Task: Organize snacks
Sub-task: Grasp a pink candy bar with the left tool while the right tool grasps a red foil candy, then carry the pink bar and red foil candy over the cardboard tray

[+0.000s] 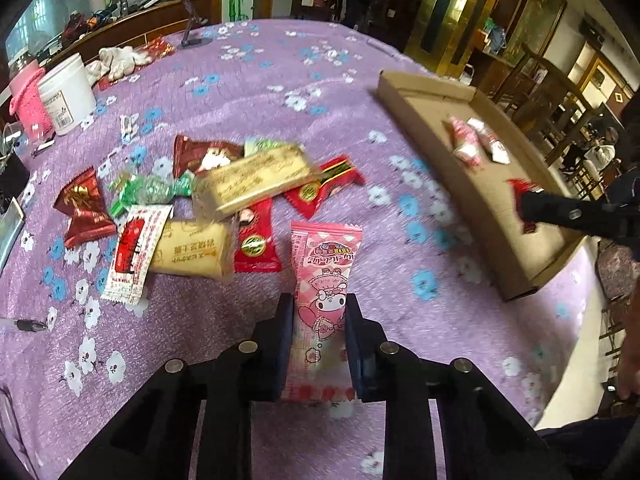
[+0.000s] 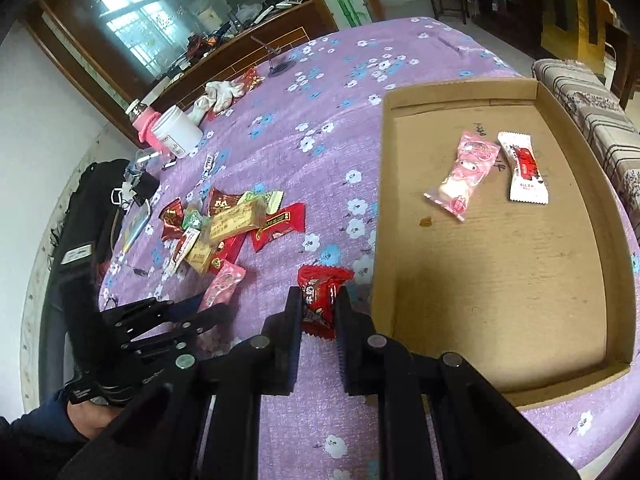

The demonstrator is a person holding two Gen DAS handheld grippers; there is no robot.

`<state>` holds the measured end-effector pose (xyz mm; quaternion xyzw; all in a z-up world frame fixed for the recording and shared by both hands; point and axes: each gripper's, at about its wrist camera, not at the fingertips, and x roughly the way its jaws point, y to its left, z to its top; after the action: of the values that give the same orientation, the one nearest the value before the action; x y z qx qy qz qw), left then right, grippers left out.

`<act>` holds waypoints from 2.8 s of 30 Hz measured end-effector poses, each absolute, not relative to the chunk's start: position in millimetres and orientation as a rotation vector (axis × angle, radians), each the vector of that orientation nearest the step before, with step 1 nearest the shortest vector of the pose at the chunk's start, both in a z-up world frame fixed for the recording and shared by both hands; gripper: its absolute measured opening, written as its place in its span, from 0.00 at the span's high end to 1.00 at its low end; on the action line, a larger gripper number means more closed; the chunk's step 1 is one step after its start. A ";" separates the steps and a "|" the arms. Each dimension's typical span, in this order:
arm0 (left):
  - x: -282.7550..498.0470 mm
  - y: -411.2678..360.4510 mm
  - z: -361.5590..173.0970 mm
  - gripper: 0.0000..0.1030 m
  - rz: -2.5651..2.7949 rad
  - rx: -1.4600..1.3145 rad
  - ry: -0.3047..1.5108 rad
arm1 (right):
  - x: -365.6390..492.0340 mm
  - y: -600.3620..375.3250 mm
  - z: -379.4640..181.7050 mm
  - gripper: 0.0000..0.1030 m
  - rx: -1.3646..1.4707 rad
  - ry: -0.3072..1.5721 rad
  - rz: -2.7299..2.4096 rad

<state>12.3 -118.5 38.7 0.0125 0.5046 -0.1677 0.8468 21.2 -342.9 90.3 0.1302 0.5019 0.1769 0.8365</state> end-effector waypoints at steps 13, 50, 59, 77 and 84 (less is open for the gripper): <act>17.2 -171.2 80.9 0.77 -0.471 0.079 1.008 | 21.4 -376.8 96.9 0.86 0.335 1.038 0.362; 36.3 -333.5 70.1 0.77 -0.642 0.158 1.062 | 22.7 -500.6 84.6 0.86 0.447 1.033 0.198; 51.5 -340.5 57.7 0.77 -0.600 0.127 1.077 | 41.8 -505.4 80.0 0.86 0.401 1.056 0.224; 71.7 -343.8 33.3 0.77 -0.537 0.174 1.115 | 84.8 -489.3 54.1 0.86 0.339 1.117 0.241; 70.7 -345.9 30.3 0.77 -0.544 0.189 1.117 | 87.0 -489.5 47.8 0.86 0.342 1.130 0.230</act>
<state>70.7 -345.9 30.3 0.0885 0.5226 -0.2543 0.8089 87.0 -489.5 47.8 0.1608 0.5316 0.1081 0.8246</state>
